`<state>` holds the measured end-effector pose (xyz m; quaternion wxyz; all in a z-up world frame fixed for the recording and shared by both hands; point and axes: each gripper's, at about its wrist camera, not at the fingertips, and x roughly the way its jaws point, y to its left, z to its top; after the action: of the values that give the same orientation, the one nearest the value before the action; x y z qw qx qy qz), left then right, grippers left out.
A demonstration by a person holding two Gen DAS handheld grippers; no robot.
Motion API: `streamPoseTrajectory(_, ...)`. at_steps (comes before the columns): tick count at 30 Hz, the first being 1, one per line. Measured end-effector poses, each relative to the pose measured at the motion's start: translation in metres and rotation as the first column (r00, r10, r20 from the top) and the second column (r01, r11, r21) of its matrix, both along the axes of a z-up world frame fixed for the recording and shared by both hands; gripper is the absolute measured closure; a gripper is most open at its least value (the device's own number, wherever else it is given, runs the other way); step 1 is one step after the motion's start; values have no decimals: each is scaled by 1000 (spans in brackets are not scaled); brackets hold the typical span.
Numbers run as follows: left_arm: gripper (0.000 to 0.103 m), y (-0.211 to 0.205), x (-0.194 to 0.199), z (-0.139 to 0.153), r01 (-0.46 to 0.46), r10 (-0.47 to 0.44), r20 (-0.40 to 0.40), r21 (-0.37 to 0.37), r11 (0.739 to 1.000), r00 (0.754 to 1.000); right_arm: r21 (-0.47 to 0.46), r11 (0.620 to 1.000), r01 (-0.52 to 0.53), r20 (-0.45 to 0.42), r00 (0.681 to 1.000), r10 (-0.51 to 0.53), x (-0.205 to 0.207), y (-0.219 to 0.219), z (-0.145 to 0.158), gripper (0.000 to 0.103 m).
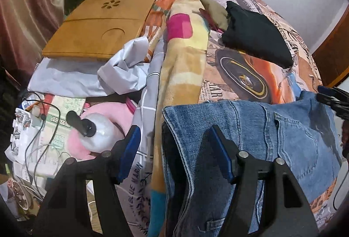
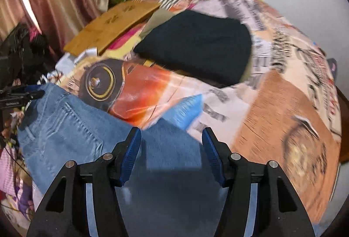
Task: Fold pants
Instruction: 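Grasp the jeans waistband with the left gripper while the right gripper grasps it too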
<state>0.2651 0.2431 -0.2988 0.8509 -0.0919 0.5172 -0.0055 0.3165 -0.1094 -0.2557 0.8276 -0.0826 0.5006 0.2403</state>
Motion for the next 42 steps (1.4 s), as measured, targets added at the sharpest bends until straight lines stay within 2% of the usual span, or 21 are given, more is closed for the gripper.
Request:
streamPoseTrajectory(3,38,3,1,-1,3,-3,-7,-39,999,1000,-39,999,-30,-74,997,27,16,13,-25,49)
streamPoseTrajectory(6,43,6,-2,1,19,-19,3,-81,997,1000,35,999,-39,-151,988,44,19,12,-36,47)
streamPoseTrajectory(7,47,7,-1,1,22,-22,3,-96,995,1000,35,998,-52,-150,987,57,16,13,-36,50)
streamPoseTrajectory(8,49,8,-2,1,28,-27,4,-120,992,1000,30,997,-67,-145,987,71,13,15,-36,57)
streamPoseTrajectory(11,67,9,0,-1,40,-40,4,-184,982,999,26,997,-73,-126,989,76,3,17,-34,65)
streamPoseTrajectory(12,77,7,1,-1,49,-49,7,-203,978,999,25,997,-74,-115,990,76,1,16,-32,67)
streamPoseTrajectory(13,81,6,1,0,51,-49,12,-206,977,999,24,997,-68,-102,992,70,-3,16,-31,70)
streamPoseTrajectory(14,82,3,1,1,48,-45,18,-191,980,999,25,998,-63,-89,994,65,-3,16,-29,72)
streamPoseTrajectory(15,94,0,1,2,53,-50,22,-174,983,999,21,998,-58,-70,996,59,-6,16,-28,74)
streamPoseTrajectory(16,101,-5,1,4,58,-54,28,-140,988,998,20,999,-49,-48,998,50,-9,16,-25,77)
streamPoseTrajectory(17,101,-9,-1,8,57,-53,41,-92,994,998,19,999,-40,-31,999,41,-11,16,-23,84)
streamPoseTrajectory(20,101,-14,-8,21,50,-48,96,-26,998,994,13,1000,-13,28,1000,13,-14,12,-13,99)
streamPoseTrajectory(23,101,-14,-14,36,40,-42,143,18,999,989,13,1000,-13,38,999,12,-10,11,-11,99)
streamPoseTrajectory(26,100,-14,-14,42,28,-36,153,57,998,988,-18,1000,-14,71,997,15,-9,15,-12,99)
streamPoseTrajectory(29,99,-10,-9,39,11,-21,138,71,997,990,-12,1000,4,97,995,-3,-6,10,-9,99)
streamPoseTrajectory(32,98,-11,3,22,14,-24,86,106,994,996,-25,999,30,99,995,-28,1,9,-13,99)
streamPoseTrajectory(34,91,-10,8,14,16,-21,52,107,994,998,-58,998,21,73,997,-17,3,14,-18,99)
streamPoseTrajectory(36,89,-5,5,20,4,-9,55,91,996,998,-59,998,30,80,996,-25,1,13,-14,98)
streamPoseTrajectory(42,65,12,-36,59,-16,9,121,57,998,993,-11,996,93,92,992,-92,-21,-9,20,78)
